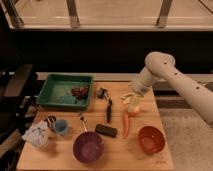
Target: Wipe tray with brush
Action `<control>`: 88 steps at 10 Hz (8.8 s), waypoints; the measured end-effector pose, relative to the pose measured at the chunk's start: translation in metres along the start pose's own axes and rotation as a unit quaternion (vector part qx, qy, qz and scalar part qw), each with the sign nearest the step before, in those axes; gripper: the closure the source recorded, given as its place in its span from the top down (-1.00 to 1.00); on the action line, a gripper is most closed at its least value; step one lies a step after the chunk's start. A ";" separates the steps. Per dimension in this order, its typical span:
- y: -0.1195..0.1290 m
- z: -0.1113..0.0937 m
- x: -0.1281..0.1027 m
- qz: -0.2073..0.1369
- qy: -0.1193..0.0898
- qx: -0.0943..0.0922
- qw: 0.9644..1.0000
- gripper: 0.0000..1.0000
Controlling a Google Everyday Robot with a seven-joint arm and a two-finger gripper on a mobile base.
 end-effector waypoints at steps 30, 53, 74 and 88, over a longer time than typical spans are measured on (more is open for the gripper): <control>-0.027 0.024 -0.015 0.130 0.050 0.061 0.988 0.60; -0.092 0.122 -0.028 0.275 -0.035 0.081 0.957 0.60; -0.102 0.205 -0.031 0.314 -0.035 0.034 0.948 -1.00; -0.103 0.205 -0.032 0.313 -0.036 0.034 0.948 -1.00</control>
